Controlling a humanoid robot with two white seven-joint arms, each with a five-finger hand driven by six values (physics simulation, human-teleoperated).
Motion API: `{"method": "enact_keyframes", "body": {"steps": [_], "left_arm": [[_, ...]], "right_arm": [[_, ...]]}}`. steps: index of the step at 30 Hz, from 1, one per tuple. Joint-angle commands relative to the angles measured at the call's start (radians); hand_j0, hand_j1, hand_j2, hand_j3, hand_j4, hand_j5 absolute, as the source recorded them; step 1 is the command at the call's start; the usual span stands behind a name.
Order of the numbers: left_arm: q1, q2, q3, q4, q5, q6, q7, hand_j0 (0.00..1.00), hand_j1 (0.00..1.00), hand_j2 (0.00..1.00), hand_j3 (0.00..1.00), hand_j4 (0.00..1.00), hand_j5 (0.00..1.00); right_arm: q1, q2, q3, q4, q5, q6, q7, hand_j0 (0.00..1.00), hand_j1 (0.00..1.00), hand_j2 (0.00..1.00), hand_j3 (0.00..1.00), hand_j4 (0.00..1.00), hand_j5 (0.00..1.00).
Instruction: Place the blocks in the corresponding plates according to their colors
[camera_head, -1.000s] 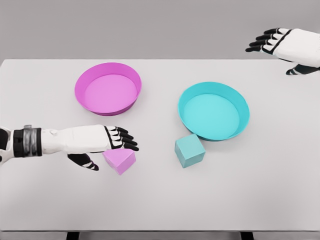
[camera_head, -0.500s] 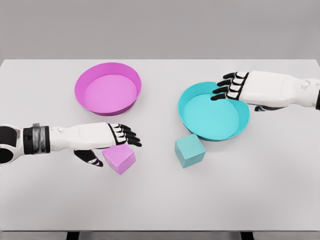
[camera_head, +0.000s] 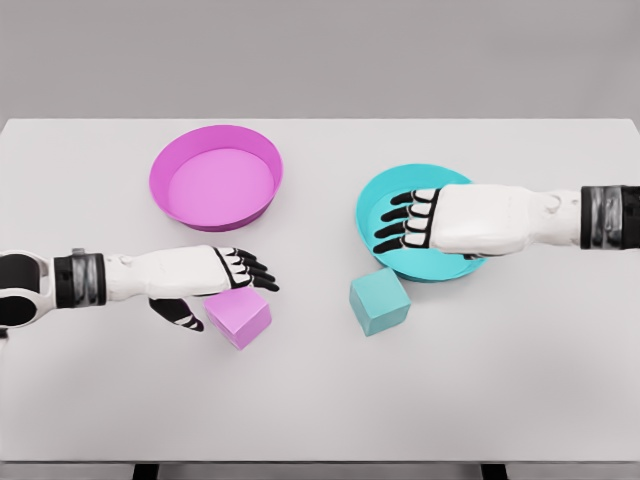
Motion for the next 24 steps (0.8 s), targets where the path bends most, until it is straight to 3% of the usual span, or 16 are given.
{"method": "enact_keyframes", "body": {"steps": [1, 6, 15, 17, 24], "left_arm": [[0.0, -0.007, -0.001, 0.001, -0.003, 0.002, 0.0, 1.0, 1.0, 1.0, 1.0, 1.0, 1.0], [0.0, -0.017, -0.003, 0.001, -0.021, 0.002, 0.0, 1.0, 1.0, 1.0, 1.0, 1.0, 1.0], [0.0, -0.019, -0.017, 0.007, -0.024, 0.002, 0.0, 0.99, 0.99, 0.99, 0.99, 0.99, 0.99], [0.0, -0.019, -0.018, 0.007, -0.024, 0.002, 0.0, 0.95, 0.95, 0.95, 0.95, 0.95, 0.95], [0.0, -0.017, -0.018, 0.007, -0.027, 0.002, -0.001, 0.75, 0.75, 0.75, 0.75, 0.75, 0.75]], "right_arm": [[0.0, 0.023, 0.027, -0.002, -0.005, 0.001, -0.002, 1.0, 1.0, 1.0, 1.0, 1.0, 1.0], [-0.021, 0.055, 0.096, -0.002, -0.005, 0.001, 0.003, 1.0, 1.0, 1.0, 1.0, 1.0, 1.0], [-0.025, 0.075, 0.099, 0.0, -0.005, 0.001, 0.004, 1.0, 1.0, 1.0, 1.0, 1.0, 1.0], [-0.025, 0.104, 0.114, 0.004, -0.005, 0.001, 0.006, 1.0, 1.0, 1.0, 1.0, 1.0, 1.0], [-0.023, 0.105, 0.121, 0.015, 0.002, 0.001, 0.01, 1.0, 1.0, 1.0, 1.0, 1.0, 1.0]]}}
